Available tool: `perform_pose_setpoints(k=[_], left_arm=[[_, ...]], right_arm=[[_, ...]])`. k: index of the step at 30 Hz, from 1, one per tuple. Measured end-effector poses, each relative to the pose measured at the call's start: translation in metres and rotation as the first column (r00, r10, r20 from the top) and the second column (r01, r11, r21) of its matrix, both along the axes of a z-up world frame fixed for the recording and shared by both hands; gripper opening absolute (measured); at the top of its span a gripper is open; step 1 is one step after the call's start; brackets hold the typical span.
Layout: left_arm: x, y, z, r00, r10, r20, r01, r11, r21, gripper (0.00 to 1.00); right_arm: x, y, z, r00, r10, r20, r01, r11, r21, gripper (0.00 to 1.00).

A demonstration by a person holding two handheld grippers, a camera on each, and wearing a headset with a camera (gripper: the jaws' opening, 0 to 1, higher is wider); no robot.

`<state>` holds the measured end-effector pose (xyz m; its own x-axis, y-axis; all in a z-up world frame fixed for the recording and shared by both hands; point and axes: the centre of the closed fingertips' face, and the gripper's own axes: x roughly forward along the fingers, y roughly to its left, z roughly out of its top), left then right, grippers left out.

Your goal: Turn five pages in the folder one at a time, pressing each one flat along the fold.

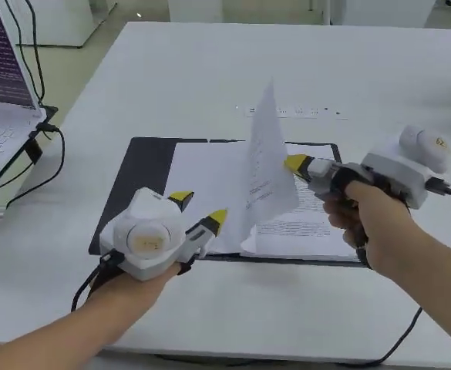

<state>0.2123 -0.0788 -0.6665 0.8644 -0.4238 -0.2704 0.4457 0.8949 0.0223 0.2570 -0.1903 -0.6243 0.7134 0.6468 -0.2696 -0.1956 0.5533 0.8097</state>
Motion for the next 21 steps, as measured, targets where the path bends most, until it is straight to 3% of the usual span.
perform_pose_setpoints(k=[7,10,21], left_arm=[[-0.009,0.047,0.007,0.997,0.075,0.015,-0.075,0.997,0.005,0.35],[-0.013,0.064,0.010,0.994,0.104,0.020,-0.104,0.995,0.004,0.34],[-0.023,0.091,0.019,0.988,0.148,0.035,-0.148,0.989,-0.011,0.35]], right_arm=[[0.010,0.043,-0.002,0.998,0.059,0.000,-0.059,0.998,-0.003,0.00],[0.013,0.058,-0.008,0.997,0.083,-0.003,-0.083,0.996,-0.038,0.00],[0.017,0.096,-0.033,0.990,0.139,-0.017,-0.140,0.981,-0.131,0.00]])
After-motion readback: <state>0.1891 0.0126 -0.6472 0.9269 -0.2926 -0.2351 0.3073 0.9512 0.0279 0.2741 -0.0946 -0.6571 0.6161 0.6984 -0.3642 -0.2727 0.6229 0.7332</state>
